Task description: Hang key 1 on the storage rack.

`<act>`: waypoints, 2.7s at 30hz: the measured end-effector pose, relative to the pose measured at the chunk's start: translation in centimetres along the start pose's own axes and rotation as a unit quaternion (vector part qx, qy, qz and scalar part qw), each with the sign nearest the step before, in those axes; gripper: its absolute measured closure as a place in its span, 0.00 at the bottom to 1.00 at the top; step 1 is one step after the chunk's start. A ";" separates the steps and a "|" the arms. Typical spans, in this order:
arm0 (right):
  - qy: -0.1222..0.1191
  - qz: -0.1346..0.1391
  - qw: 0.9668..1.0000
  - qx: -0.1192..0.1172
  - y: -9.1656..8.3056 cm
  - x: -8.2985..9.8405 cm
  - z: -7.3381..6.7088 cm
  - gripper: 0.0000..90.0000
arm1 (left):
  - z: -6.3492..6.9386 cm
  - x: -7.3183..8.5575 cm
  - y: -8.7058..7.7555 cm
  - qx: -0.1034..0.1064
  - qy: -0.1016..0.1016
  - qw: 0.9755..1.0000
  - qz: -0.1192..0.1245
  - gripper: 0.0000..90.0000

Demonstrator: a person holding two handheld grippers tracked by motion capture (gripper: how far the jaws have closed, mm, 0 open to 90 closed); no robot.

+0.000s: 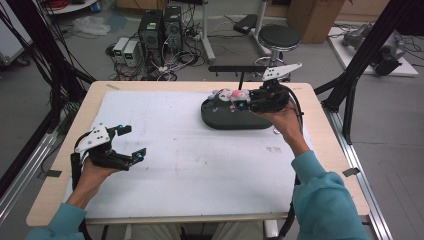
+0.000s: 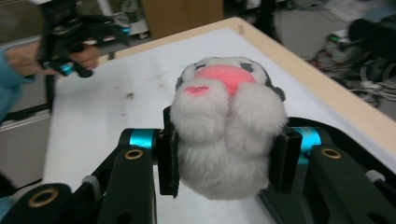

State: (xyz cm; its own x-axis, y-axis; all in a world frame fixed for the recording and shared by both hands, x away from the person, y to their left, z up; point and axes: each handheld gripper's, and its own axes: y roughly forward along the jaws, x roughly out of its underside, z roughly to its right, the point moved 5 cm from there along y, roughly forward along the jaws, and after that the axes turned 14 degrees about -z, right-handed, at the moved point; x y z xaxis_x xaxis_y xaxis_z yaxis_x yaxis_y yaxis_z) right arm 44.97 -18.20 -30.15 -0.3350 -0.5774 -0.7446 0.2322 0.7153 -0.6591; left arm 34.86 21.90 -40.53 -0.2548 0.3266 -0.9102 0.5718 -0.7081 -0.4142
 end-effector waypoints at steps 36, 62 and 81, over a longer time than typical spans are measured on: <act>0.093 0.065 0.981 0.157 -3.5 0.1 3.5 0.62 | -0.1 5.6 -1.6 -0.071 -0.048 0.996 0.040 0.02; 0.101 0.082 0.974 0.185 -2.7 -1.0 4.8 0.62 | -0.1 6.5 -1.6 -0.091 -0.050 0.993 0.053 0.02; 0.108 0.088 0.971 0.196 -1.9 -1.1 5.5 0.62 | 0.0 6.5 -1.7 -0.093 -0.051 0.993 0.061 0.02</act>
State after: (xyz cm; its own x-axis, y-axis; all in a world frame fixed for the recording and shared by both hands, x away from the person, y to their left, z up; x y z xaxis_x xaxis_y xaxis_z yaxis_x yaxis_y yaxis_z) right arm 49.90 -21.06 -28.66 -0.4320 -0.3335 -0.8379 0.6181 0.5671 -0.5444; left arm 32.28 25.25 -45.77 -0.2479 0.1742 -0.9530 0.7343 -0.6079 -0.3021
